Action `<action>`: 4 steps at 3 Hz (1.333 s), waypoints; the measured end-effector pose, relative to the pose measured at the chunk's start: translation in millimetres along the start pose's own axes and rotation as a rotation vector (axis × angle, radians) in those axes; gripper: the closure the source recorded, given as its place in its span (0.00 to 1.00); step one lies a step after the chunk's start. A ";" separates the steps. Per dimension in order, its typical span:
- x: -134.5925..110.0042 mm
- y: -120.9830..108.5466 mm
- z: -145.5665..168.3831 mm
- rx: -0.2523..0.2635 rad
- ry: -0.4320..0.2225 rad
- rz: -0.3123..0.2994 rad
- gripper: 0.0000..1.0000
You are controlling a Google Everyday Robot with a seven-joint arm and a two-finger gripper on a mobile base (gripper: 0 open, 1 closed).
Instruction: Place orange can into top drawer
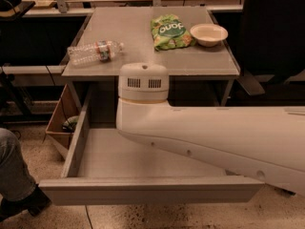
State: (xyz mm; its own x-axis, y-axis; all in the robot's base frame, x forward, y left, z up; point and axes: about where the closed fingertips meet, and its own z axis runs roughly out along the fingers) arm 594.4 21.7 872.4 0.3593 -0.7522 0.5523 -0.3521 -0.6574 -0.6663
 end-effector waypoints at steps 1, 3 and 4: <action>-23.1 11.5 -1.0 -0.019 -0.030 0.048 1.00; -62.1 38.1 -16.2 -0.064 -0.101 0.095 1.00; -77.3 60.2 -10.8 -0.116 -0.193 0.183 1.00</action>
Offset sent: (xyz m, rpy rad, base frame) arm -0.0479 0.0239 -0.0455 0.1058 0.0902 -0.0347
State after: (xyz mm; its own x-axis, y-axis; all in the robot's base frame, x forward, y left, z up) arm 536.1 39.8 795.0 0.4348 -0.8437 0.3149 -0.5189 -0.5205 -0.6780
